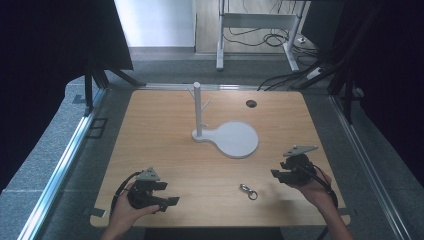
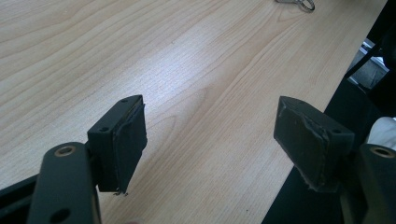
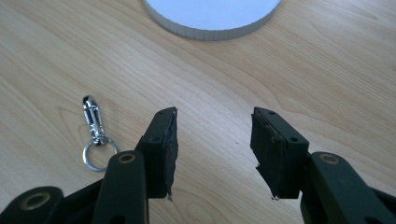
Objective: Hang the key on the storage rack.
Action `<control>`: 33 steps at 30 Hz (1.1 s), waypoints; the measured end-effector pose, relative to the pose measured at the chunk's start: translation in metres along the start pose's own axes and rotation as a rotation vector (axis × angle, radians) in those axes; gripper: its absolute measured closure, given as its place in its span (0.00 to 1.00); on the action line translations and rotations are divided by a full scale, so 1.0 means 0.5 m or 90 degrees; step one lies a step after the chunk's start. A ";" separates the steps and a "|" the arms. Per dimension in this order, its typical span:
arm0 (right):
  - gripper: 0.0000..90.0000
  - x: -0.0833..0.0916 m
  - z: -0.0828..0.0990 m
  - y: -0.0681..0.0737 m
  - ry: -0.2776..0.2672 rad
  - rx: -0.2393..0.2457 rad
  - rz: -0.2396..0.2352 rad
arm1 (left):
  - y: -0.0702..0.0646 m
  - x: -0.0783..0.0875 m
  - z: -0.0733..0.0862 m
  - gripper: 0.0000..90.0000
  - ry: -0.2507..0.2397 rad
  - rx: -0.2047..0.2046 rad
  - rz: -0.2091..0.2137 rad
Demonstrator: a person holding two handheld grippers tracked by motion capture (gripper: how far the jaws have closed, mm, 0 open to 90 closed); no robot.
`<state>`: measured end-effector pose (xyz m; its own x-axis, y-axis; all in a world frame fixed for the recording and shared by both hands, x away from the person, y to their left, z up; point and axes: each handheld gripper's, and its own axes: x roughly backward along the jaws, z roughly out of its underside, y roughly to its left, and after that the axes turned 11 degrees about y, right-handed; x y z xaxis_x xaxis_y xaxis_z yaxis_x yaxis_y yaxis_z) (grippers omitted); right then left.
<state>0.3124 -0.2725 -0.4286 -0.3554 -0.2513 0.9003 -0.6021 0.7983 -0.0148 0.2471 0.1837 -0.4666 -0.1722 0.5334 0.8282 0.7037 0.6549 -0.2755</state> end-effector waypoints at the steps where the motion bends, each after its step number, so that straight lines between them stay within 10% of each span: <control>1: 0.57 0.000 -0.003 0.003 0.003 0.004 -0.001 | -0.001 -0.001 0.000 0.29 -0.001 0.003 0.001; 33: 0.55 -0.038 -0.071 0.097 0.096 0.117 -0.037 | 0.010 0.000 0.004 0.29 0.004 0.006 0.001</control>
<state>0.3156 -0.2095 -0.4310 -0.2140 -0.1990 0.9563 -0.7436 0.6681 -0.0274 0.2492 0.1880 -0.4690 -0.1662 0.5315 0.8306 0.6977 0.6586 -0.2819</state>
